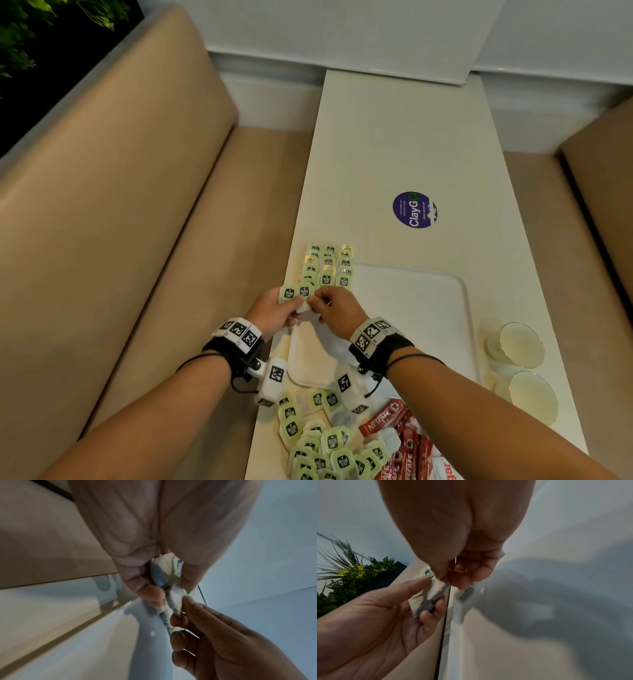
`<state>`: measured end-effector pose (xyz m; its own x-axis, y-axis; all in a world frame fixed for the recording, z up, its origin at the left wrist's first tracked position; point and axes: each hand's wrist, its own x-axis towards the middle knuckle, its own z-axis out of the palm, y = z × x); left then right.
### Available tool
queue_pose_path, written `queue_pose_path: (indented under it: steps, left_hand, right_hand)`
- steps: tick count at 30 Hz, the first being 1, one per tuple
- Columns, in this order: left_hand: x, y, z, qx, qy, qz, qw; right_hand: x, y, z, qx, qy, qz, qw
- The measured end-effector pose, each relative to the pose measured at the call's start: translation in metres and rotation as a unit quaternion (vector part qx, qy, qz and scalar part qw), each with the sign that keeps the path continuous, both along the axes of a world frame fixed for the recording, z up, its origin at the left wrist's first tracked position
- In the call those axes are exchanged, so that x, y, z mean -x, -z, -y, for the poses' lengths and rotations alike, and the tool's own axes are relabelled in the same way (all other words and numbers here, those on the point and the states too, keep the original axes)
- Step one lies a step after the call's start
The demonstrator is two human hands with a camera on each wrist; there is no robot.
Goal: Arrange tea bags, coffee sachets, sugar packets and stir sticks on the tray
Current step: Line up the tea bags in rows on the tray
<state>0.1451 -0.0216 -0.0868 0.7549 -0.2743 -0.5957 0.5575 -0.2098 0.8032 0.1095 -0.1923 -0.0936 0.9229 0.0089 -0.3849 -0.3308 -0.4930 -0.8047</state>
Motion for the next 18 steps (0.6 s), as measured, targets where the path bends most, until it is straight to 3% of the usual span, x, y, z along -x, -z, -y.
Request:
queue_pose_path:
  steps: [5,11,18]
  left_hand:
    - [0.000,0.001,0.003,-0.001,0.011,0.001,1.000]
    - [-0.001,0.002,0.008,-0.005,-0.014,-0.023,1.000]
    - [-0.002,0.001,0.011,-0.004,-0.004,-0.045,0.999]
  right_hand:
    - [0.008,0.002,0.003,0.005,-0.014,-0.015,1.000]
    - [0.007,0.006,0.016,0.057,0.064,-0.014,0.996]
    - [0.010,0.009,0.023,0.074,0.077,-0.068,0.992]
